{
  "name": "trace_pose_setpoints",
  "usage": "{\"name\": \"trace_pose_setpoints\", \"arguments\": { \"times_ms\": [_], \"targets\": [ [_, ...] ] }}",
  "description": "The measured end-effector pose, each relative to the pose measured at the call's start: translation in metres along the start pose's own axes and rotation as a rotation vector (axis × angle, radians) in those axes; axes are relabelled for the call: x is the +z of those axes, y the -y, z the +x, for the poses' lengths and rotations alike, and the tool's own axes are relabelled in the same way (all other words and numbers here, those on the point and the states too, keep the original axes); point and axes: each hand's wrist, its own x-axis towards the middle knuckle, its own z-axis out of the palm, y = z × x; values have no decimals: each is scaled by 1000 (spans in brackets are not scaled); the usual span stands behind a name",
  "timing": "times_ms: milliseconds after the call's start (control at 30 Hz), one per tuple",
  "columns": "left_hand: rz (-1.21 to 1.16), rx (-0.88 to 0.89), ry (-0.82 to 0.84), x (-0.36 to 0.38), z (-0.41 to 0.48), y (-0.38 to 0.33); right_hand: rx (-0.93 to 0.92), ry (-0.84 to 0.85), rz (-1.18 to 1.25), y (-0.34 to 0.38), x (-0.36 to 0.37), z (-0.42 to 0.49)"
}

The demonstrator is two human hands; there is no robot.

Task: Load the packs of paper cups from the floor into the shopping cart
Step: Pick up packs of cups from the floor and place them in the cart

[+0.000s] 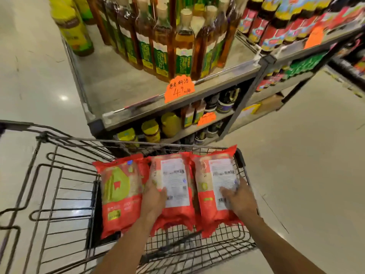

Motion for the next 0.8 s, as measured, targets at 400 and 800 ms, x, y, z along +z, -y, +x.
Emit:
{"name": "trace_pose_setpoints", "arguments": {
  "times_ms": [400,800],
  "targets": [
    [757,1183,-127,-74,-206,-130,-289,-633,-510,36,-110,-254],
    [758,1918,108,52,-490,-164,296,-957,-465,-167,-203,-500]
  ]
}}
